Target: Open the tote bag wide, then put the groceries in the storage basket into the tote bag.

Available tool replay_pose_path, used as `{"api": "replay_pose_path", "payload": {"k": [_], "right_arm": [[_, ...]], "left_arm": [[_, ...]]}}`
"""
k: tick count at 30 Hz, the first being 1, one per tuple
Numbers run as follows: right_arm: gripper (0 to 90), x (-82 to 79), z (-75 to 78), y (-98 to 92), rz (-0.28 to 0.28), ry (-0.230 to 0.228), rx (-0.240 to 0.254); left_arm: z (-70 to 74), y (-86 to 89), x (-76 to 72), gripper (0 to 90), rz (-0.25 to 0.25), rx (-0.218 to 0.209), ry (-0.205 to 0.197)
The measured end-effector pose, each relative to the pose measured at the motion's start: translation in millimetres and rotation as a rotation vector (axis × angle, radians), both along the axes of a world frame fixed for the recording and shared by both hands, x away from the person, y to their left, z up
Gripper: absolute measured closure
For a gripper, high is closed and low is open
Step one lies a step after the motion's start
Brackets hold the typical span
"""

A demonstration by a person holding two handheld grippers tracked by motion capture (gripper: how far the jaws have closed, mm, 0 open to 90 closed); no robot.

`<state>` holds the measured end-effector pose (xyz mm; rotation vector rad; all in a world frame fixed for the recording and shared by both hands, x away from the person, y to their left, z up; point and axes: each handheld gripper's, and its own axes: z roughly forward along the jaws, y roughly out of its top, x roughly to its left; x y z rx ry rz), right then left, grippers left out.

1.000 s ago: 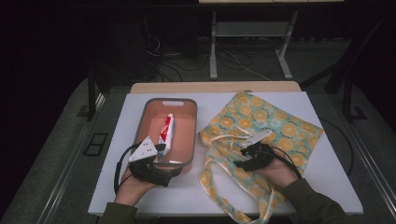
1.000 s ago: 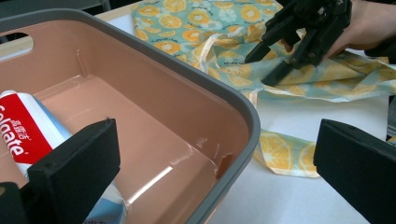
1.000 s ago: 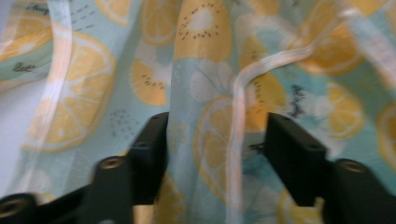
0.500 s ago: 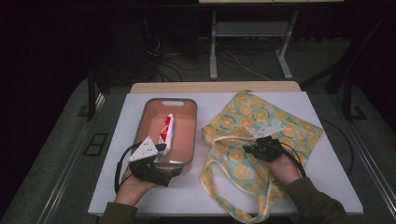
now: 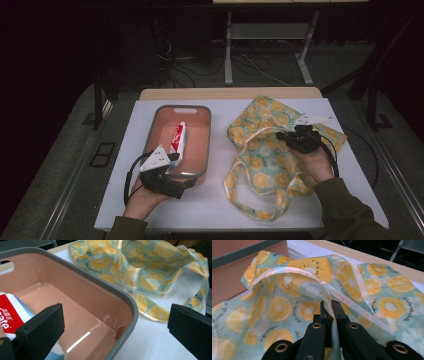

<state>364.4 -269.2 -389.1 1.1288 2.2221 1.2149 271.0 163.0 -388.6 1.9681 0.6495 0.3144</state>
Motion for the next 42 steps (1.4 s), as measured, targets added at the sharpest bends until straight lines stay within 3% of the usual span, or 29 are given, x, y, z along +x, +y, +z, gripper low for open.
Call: {"api": "replay_pose_path", "payload": {"k": [8, 21, 35, 42], "right_arm": [[89.4, 0.3, -6.6, -5.6, 0.004, 0.033, 0.007], [89.4, 0.2, -8.0, -6.8, 0.032, 0.047, 0.022], [89.4, -1.1, -8.8, -6.8, 0.041, 0.052, 0.027], [89.4, -1.6, -8.9, -5.4, 0.050, 0.053, 0.026]], "left_arm": [[2.0, 3.1, 1.2, 0.0, -0.005, -0.008, -0.003], [18.8, 7.7, 13.5, 0.2, -0.002, -0.047, -0.019], [28.8, 6.0, 41.1, 0.5, 0.025, -0.046, -0.035], [34.3, 3.0, 65.6, 3.4, 0.072, -0.035, -0.040]]}}
